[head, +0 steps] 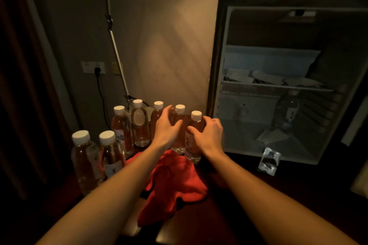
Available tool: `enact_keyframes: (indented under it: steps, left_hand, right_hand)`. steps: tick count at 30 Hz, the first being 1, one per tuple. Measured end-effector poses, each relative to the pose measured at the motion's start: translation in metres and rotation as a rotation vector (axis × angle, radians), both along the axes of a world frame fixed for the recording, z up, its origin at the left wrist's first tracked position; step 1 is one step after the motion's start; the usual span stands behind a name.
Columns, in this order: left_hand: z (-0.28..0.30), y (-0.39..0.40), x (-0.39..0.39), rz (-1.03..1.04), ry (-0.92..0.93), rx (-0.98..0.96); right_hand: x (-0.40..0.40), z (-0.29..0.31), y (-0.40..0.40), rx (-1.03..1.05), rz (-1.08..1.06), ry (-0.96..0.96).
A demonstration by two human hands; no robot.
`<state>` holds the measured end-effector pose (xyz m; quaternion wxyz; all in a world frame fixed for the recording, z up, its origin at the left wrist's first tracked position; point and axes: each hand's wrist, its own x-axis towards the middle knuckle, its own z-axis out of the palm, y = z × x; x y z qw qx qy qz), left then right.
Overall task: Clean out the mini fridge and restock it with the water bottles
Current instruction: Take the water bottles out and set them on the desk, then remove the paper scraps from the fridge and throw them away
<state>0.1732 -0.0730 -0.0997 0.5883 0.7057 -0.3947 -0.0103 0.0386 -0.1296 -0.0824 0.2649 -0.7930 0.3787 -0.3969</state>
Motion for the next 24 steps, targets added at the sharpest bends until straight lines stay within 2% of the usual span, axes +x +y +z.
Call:
enact_keyframes:
  steps: [4, 8, 16, 21, 24]
  left_hand:
    - [0.014, 0.015, -0.020, 0.079, -0.172, -0.155]
    - [0.030, 0.021, -0.062, -0.037, -0.294, -0.165]
    - [0.019, -0.022, -0.142, -0.302, -0.323, -0.011]
    - [0.000, -0.064, -0.176, -0.369, -0.325, 0.131]
    - [-0.017, -0.087, -0.187, -0.375, -0.350, 0.240]
  right_hand:
    - [-0.023, -0.003, 0.001, -0.016, 0.015, -0.029]
    - [-0.059, -0.004, -0.006, -0.058, -0.036, -0.021]
    - [-0.159, 0.000, -0.054, -0.031, -0.215, 0.055]
    - [-0.205, -0.009, -0.093, -0.015, -0.307, 0.128]
    - [-0.218, -0.020, -0.116, 0.034, -0.285, 0.204]
